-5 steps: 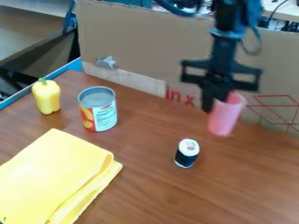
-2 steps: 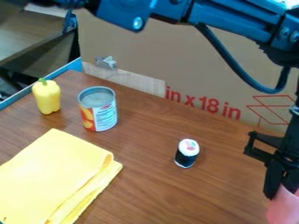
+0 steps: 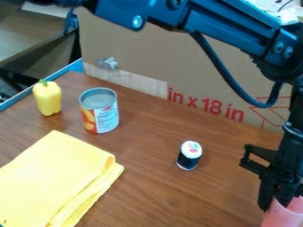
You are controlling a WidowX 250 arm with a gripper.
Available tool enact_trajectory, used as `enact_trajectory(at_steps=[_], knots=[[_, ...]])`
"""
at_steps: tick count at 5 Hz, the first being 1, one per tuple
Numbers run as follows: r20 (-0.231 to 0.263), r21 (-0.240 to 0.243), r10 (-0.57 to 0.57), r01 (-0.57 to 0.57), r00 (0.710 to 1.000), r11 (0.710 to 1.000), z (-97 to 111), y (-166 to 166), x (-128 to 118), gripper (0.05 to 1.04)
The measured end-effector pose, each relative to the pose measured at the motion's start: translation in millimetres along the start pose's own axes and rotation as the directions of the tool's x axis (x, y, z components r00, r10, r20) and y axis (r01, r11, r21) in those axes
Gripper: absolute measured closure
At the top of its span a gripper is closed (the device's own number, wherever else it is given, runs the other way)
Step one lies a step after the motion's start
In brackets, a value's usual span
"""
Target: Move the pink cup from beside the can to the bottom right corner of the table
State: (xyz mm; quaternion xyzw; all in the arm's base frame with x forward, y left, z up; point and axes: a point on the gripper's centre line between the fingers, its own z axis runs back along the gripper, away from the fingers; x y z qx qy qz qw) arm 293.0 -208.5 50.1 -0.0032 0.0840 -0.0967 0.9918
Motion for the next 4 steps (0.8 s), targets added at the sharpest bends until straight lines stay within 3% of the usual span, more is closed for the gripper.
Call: enact_trajectory(at_steps=[1,2,3,4], knots=[[0.069,-0.021,-0.049,0.05,0.996,0.999,0,1,-2,0.975],[0.068,-0.042,-0.053,0.056,0.996,0.998,-2,6,-3,0.937],[0.02,-0.022,-0.054,0.054,0.998,0.998,-4,10,-10,0.71],[-0.007,-0.015,-0.06,0.06,0.998,0.998,1,11,-16,0.414]])
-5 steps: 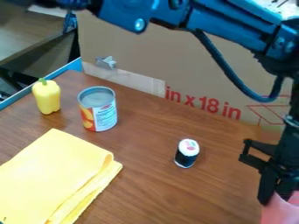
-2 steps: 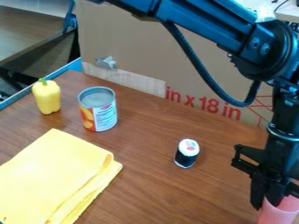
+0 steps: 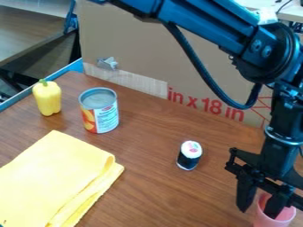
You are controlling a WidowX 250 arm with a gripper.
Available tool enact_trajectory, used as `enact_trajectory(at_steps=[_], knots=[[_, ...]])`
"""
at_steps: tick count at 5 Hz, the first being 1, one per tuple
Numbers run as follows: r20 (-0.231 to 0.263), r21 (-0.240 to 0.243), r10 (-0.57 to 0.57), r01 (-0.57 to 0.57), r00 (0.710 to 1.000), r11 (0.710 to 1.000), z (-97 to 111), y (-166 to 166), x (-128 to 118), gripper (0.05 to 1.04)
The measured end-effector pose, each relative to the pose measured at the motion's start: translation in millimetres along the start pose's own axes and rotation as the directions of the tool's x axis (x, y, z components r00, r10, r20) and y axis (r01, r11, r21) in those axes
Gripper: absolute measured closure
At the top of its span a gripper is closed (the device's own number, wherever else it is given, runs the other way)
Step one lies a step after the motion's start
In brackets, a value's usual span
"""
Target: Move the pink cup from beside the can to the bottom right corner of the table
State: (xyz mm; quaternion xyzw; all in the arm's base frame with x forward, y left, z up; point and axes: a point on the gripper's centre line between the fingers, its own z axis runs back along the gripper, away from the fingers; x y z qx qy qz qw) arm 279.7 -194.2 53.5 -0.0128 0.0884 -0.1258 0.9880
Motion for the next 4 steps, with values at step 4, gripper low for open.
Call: enact_trajectory(at_steps=[4], knots=[[0.079,0.115,0.194,-0.202,0.978,0.973,87,72,-20,0.081]])
